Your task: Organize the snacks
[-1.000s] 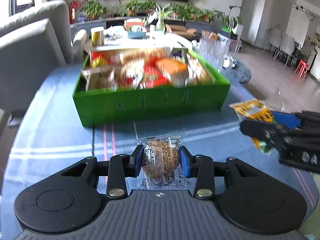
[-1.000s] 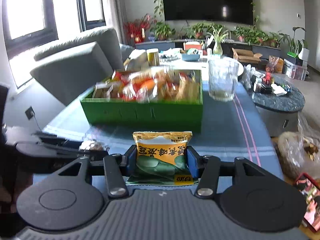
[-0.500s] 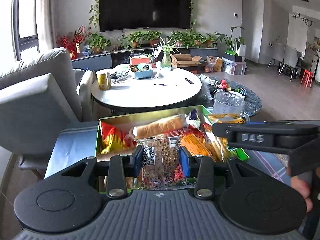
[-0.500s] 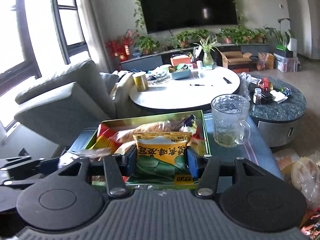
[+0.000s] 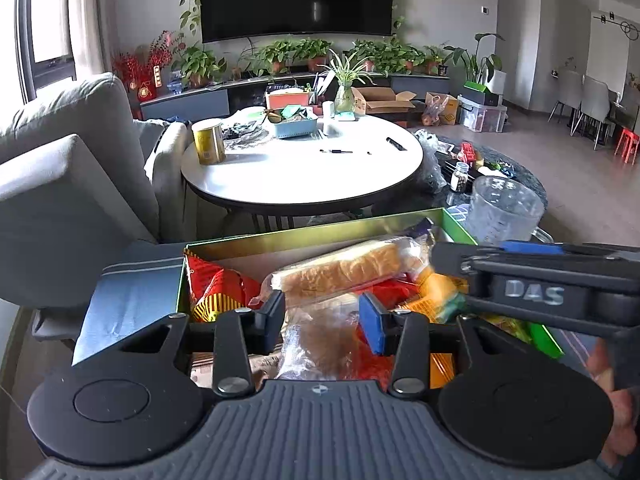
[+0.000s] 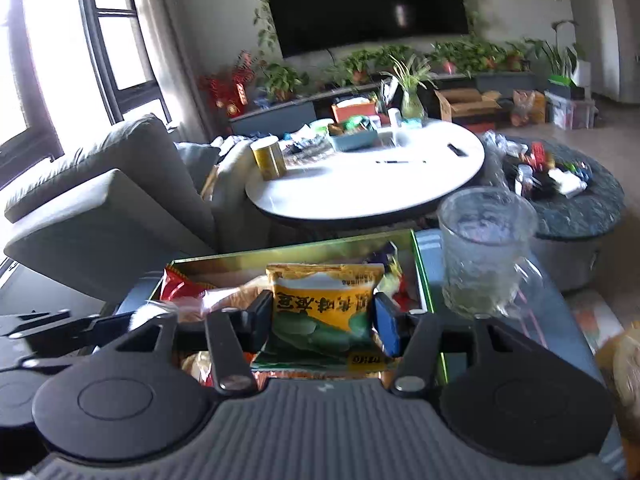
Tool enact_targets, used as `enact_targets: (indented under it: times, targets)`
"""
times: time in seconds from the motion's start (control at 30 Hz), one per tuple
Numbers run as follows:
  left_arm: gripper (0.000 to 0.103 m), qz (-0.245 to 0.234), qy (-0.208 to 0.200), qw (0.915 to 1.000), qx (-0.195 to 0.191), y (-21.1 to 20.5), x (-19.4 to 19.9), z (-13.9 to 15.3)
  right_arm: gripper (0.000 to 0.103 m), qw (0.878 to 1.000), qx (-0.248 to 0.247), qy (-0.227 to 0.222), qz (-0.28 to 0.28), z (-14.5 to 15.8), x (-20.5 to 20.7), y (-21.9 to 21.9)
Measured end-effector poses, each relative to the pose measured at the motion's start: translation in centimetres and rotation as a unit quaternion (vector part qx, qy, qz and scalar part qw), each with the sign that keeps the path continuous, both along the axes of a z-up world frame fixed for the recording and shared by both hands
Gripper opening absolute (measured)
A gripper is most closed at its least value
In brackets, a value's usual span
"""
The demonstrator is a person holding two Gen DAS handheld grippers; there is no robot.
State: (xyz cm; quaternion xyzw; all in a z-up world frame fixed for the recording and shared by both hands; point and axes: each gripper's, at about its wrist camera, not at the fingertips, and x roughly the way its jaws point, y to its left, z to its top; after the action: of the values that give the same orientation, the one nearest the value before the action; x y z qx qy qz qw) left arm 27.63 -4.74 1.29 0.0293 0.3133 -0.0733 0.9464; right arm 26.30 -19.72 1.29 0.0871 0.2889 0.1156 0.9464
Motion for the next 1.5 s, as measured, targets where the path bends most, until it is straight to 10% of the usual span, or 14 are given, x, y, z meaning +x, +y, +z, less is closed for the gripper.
enact_targets:
  times: [1.03,1.5]
  targets:
    - [0.093,0.057,-0.039,0.9971,0.034,2.3,-15.2,2.1,0.087,0.998,0.033,-0.051,0.02,2.4,-13.1,-1.0]
    - [0.093,0.105,-0.054,0.9918,0.048,2.5,-18.7,1.5,0.087,0.998,0.026,-0.059,0.018,1.3,-16.4,-0.7]
